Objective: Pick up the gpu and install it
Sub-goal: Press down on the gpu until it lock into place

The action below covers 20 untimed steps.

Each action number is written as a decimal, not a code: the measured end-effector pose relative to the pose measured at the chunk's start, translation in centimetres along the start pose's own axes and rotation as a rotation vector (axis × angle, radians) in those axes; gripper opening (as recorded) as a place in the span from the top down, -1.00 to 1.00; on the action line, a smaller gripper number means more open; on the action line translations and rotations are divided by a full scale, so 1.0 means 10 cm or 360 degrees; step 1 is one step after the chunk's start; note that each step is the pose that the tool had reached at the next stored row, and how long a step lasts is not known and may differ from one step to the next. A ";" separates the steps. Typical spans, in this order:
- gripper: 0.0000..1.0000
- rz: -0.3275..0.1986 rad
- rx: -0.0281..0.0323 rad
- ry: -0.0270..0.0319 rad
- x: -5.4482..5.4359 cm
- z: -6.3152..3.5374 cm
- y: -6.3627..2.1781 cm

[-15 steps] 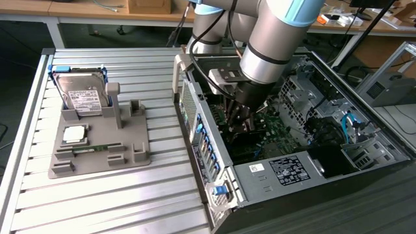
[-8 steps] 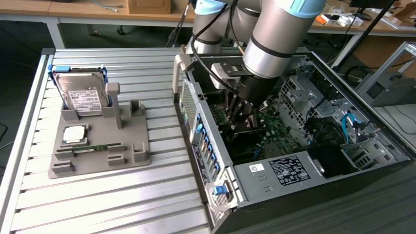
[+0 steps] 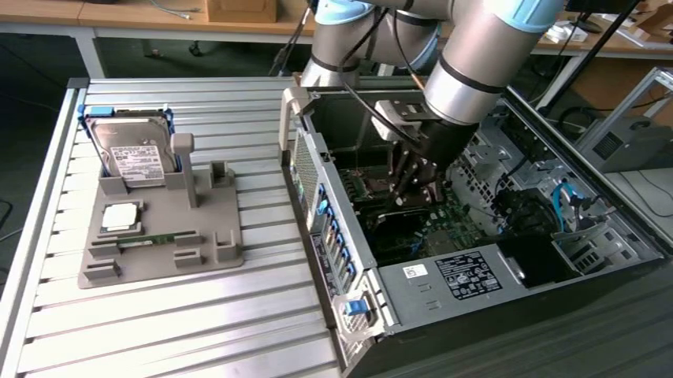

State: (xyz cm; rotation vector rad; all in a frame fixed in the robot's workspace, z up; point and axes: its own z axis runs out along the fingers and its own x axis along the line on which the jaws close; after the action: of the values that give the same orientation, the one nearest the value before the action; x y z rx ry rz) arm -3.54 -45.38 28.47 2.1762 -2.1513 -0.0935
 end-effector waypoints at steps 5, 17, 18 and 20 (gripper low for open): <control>0.79 -0.0001 -0.00269 -0.00066 0.00 -0.022 -0.227; 0.79 -0.0003 -0.00731 -0.00156 0.01 -0.074 -0.738; 0.79 -0.0003 -0.00734 -0.00161 0.01 -0.075 -0.755; 0.79 -0.0003 -0.00734 -0.00163 0.01 -0.075 -0.756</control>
State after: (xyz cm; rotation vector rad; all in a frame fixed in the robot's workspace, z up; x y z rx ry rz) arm 4.06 -45.37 28.46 2.1573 -2.1306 -0.1531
